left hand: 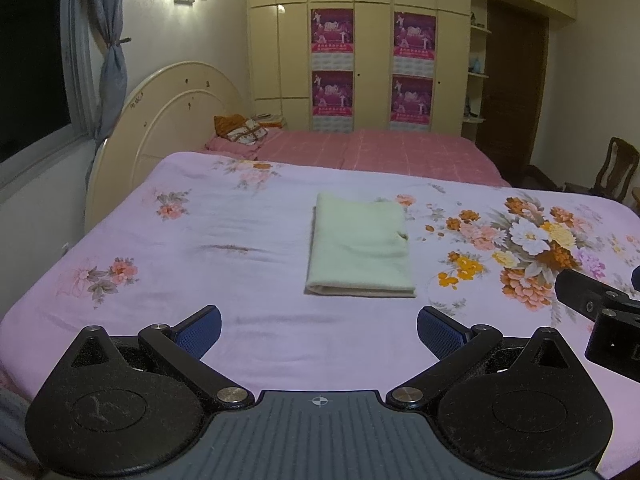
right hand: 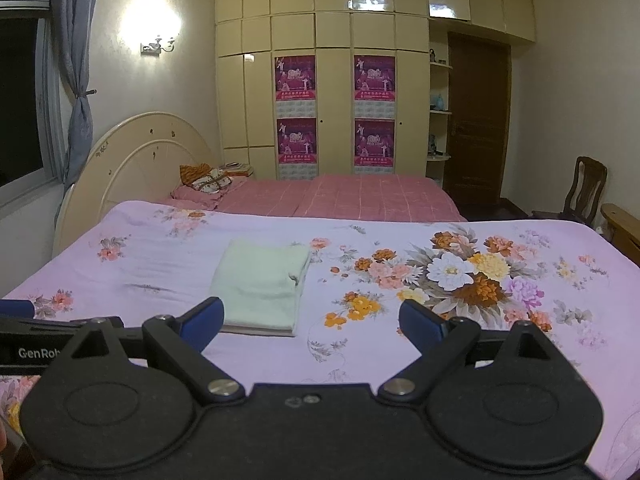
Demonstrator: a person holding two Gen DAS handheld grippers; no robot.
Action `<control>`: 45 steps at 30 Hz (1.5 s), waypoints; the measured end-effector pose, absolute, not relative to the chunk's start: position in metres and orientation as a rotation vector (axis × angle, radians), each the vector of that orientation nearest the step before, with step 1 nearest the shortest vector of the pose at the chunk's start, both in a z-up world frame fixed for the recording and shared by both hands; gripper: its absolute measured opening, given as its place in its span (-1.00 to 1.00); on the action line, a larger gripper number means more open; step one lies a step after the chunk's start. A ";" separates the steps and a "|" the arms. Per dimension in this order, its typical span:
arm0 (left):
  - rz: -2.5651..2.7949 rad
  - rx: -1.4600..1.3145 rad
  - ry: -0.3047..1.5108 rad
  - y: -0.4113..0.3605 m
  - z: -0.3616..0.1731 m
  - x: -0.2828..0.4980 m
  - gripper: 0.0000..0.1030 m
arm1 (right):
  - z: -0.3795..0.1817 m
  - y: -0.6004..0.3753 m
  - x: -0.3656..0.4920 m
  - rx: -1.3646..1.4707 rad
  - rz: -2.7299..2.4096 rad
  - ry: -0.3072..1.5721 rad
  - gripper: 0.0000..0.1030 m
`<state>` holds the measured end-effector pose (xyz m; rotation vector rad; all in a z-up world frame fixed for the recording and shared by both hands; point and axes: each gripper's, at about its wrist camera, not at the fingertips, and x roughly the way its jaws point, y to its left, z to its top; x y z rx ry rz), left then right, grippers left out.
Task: Fold small clothes
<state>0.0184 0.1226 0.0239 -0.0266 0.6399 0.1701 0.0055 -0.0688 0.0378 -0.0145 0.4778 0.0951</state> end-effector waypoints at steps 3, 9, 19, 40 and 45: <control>0.171 -0.027 0.642 0.123 0.023 0.018 1.00 | 0.038 -0.069 0.006 -0.016 0.094 0.479 0.83; 0.167 -0.023 0.644 0.122 0.021 0.020 1.00 | 0.036 -0.072 0.008 -0.014 0.097 0.488 0.83; 0.168 -0.025 0.651 0.122 0.020 0.023 1.00 | 0.032 -0.071 0.011 -0.021 0.105 0.495 0.83; 0.158 -0.019 0.662 0.116 0.017 0.029 1.00 | 0.025 -0.074 0.017 -0.022 0.109 0.511 0.83; 0.130 -0.027 0.649 0.116 0.015 0.033 1.00 | 0.024 -0.074 0.020 -0.022 0.113 0.515 0.83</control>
